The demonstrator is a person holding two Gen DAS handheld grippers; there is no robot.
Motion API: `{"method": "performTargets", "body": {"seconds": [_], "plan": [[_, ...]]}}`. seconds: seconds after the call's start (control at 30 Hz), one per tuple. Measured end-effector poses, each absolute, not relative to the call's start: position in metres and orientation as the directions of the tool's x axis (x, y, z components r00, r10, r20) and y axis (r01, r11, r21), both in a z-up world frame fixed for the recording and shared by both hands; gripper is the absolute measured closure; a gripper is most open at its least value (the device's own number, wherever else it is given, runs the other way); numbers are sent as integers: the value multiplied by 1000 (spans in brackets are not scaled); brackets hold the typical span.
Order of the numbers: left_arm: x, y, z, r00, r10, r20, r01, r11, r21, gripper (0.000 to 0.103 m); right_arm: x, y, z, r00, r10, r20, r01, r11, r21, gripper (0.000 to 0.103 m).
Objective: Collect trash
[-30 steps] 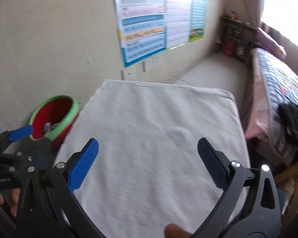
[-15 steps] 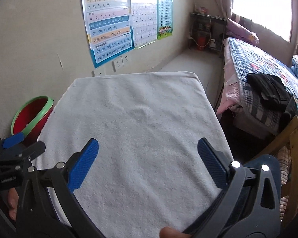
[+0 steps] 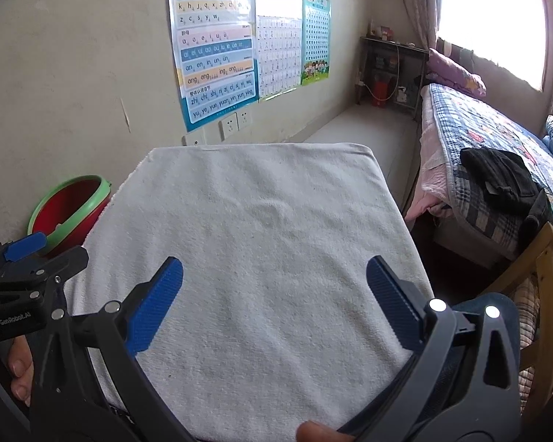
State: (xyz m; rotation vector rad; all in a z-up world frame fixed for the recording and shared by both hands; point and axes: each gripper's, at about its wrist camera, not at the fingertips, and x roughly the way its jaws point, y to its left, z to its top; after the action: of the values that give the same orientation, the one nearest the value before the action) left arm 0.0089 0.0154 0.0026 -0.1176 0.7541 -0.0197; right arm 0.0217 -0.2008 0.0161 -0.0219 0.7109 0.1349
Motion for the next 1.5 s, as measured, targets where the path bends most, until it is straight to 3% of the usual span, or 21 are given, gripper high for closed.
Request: {"method": "performTargets", "body": {"seconds": [1.5], "plan": [[10, 15, 1, 724, -65, -686, -7, 995, -103, 8, 26, -198, 13, 746, 91, -660, -111, 994, 11, 5]]}}
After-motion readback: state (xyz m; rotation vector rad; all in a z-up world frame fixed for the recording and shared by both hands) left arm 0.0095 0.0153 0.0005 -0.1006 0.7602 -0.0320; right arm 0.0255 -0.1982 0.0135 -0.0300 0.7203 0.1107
